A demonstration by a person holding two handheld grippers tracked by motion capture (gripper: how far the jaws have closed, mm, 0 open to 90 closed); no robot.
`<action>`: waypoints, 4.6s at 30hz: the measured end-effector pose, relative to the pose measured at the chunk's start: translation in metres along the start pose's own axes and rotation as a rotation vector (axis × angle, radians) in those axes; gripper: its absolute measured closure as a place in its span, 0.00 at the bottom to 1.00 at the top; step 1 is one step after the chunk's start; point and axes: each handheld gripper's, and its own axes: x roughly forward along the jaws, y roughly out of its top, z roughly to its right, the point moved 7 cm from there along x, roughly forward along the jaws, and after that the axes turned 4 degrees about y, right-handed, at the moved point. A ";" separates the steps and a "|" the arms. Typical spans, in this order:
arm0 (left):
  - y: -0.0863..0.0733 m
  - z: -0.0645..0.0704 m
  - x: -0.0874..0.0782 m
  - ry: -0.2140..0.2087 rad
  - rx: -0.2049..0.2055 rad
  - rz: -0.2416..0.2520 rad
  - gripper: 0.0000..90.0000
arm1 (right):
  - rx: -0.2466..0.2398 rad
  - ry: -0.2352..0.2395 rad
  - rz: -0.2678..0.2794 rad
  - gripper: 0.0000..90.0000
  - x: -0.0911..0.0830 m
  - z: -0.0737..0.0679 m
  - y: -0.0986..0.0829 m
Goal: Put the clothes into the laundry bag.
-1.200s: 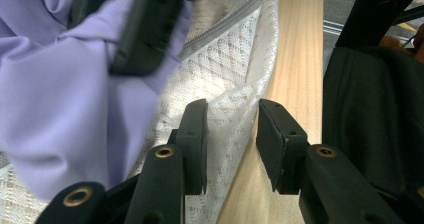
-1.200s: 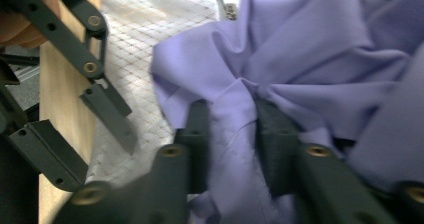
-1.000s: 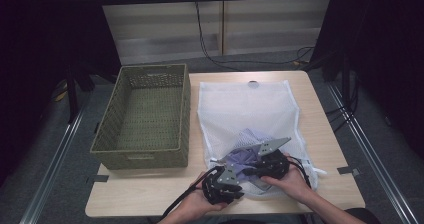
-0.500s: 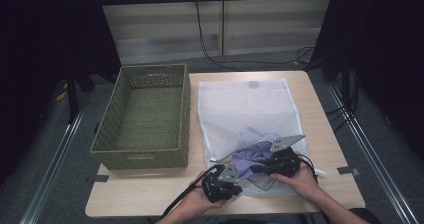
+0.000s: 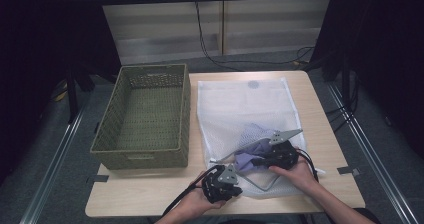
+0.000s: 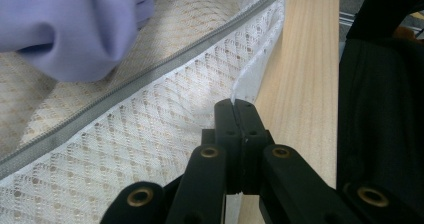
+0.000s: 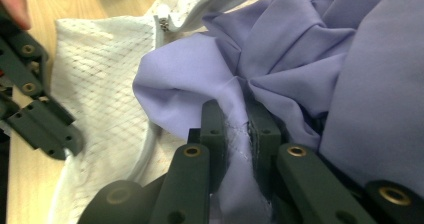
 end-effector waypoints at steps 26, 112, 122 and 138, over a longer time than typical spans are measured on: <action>-0.001 -0.002 -0.001 -0.025 0.011 -0.003 1.00 | 0.029 -0.052 0.011 0.89 0.029 0.018 0.035; 0.036 0.014 0.035 -0.048 0.077 -0.001 1.00 | 0.049 -0.098 0.000 0.89 0.041 0.051 0.038; 0.035 0.013 0.035 -0.069 0.054 0.018 1.00 | 0.049 -0.125 0.026 0.90 0.049 0.062 0.055; 0.035 0.015 0.034 -0.045 0.082 0.003 1.00 | 0.046 -0.126 0.059 0.79 0.056 0.065 0.062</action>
